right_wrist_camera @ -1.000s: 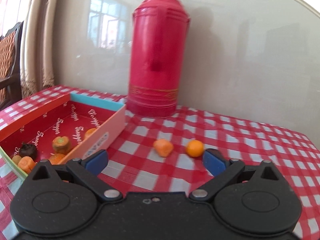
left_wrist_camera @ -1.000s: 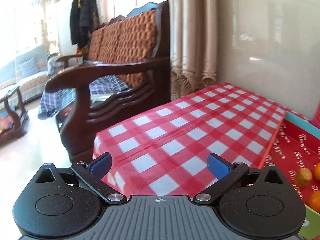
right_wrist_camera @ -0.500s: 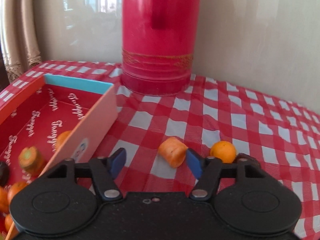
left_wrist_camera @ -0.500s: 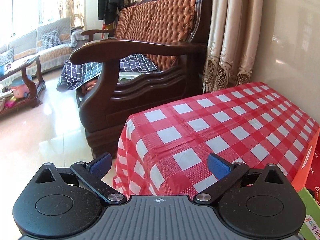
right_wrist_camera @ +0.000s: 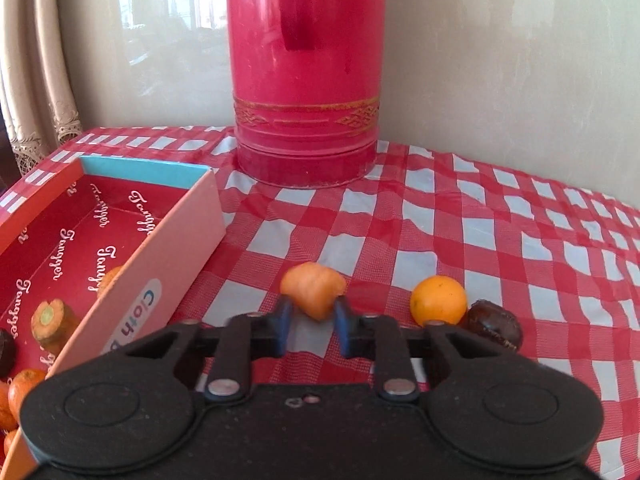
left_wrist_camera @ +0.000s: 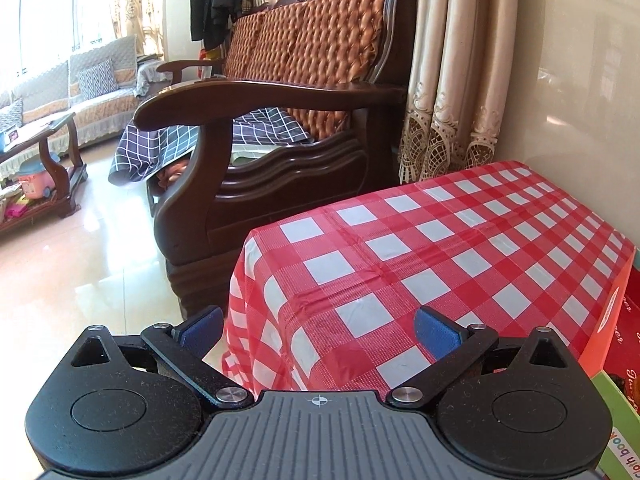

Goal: Organize fruits
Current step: 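Grasp the second carrot piece with the right gripper, then place the carrot piece into the red box and open the right gripper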

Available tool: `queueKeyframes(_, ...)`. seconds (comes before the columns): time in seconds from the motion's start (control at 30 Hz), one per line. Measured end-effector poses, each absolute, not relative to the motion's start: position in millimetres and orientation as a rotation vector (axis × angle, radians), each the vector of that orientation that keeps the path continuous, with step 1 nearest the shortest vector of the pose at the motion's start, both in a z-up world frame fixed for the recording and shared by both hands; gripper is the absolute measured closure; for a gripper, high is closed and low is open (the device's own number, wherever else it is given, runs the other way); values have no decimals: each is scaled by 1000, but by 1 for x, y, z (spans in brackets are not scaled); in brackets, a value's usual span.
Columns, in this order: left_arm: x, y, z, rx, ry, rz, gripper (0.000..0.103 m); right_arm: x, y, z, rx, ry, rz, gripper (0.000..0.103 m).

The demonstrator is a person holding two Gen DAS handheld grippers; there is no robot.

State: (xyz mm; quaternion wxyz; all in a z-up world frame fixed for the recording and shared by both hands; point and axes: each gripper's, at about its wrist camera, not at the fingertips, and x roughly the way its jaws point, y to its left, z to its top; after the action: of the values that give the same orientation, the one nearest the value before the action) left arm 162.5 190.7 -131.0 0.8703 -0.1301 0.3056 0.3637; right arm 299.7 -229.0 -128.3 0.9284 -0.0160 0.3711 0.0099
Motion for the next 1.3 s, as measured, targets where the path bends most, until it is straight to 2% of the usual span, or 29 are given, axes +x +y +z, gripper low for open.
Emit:
queueKeyframes(0.07, 162, 190, -130, -269, 636, 762, 2, 296, -230, -125, -31, 750, 30, 98)
queueKeyframes(0.13, 161, 189, -130, -266, 633, 762, 2, 296, -229, -125, -42, 765, 35, 97)
queueKeyframes(0.17, 161, 188, -130, -264, 633, 762, 2, 299, -229, -127, -40, 786, 45, 93)
queueKeyframes(0.2, 161, 188, -129, -262, 633, 761, 2, 300, -231, -128, -20, 800, 55, 77)
queueKeyframes(0.23, 160, 187, -129, -260, 633, 760, 2, 301, -233, -128, 1, 798, 56, 67)
queueKeyframes(0.33, 160, 187, -129, -259, 633, 760, 2, 302, -233, -128, -6, 781, 51, 63)
queueKeyframes(0.53, 163, 184, -129, -257, 641, 749, 2, 318, -232, -132, -13, 796, 56, 60)
queueKeyframes(0.57, 164, 183, -129, -256, 642, 746, 2, 319, -231, -132, -17, 795, 57, 63)
queueKeyframes(0.6, 164, 183, -129, -255, 643, 744, 2, 320, -230, -132, -24, 794, 58, 73)
queueKeyframes(0.63, 164, 182, -129, -254, 643, 743, 2, 320, -230, -131, -33, 790, 51, 75)
queueKeyframes(0.97, 162, 185, -127, -259, 636, 748, 2, 288, -227, -109, -2, 700, 121, 76)
queueKeyframes(1.3, 158, 184, -126, -257, 624, 750, 2, 245, -152, -84, -33, 665, 391, 76)
